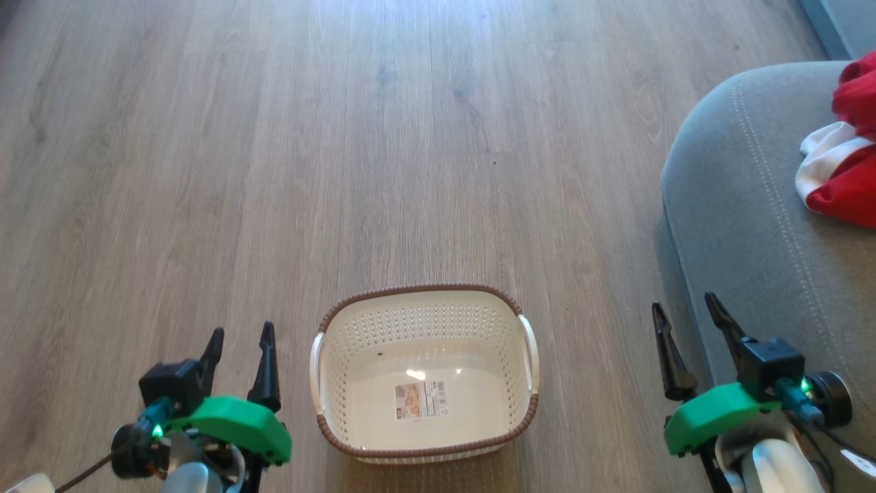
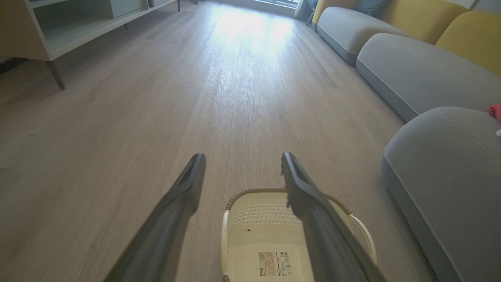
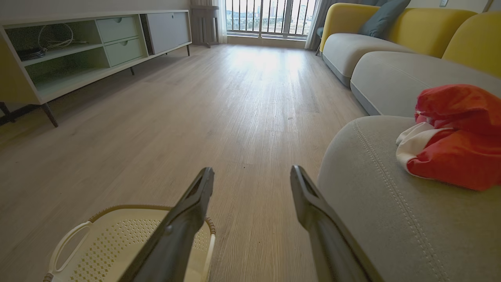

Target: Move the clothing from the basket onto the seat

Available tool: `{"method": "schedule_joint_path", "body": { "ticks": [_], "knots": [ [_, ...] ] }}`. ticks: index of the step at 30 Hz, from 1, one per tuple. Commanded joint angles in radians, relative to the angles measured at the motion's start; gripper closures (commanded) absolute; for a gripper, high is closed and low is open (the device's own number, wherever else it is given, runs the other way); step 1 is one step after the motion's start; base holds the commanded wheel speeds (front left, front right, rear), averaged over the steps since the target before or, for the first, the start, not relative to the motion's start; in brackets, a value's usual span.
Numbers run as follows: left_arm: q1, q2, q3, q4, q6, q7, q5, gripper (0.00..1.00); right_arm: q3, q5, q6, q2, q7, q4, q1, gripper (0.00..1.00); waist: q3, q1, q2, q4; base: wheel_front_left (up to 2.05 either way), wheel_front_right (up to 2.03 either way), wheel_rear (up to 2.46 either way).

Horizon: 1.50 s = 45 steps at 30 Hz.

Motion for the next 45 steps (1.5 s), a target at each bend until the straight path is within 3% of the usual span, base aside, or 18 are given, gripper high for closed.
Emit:
{"method": "schedule_joint_path", "body": {
  "ticks": [1,19,20,24,45],
  "knots": [
    [-0.022,0.002,0.04,-0.036,-0.005,-0.01,0.009,0.0,0.022,-0.008,0.0,0.005,-0.006,-0.024,-0.014,0.0,-0.001,0.0002,-0.0001,-0.003,0.0,0.0,0.0],
    [-0.021,-0.002,0.028,-0.035,-0.029,-0.01,0.0,0.0,0.032,0.013,0.0,0.011,-0.006,-0.005,-0.017,0.0,-0.009,0.0002,-0.0001,-0.036,0.0,0.0,0.0],
    [0.003,-0.006,0.003,-0.002,-0.027,0.0,0.004,1.0,0.008,0.011,0.0,0.009,0.0,0.023,0.003,1.0,-0.009,0.0002,-0.0001,-0.036,0.0,0.0,0.0],
    [0.025,-0.011,0.004,0.05,-0.027,0.007,-0.001,1.0,0.007,0.016,0.0,0.009,0.003,0.081,0.017,1.0,-0.01,0.0002,-0.0001,-0.036,0.0,0.0,0.0],
    [0.017,-0.01,0.037,0.013,-0.047,0.07,-0.233,1.0,-0.008,0.295,0.0,0.01,0.068,0.053,0.005,1.0,-0.013,0.0002,-0.0001,-0.031,0.0,0.0,0.0]
  ]
}}
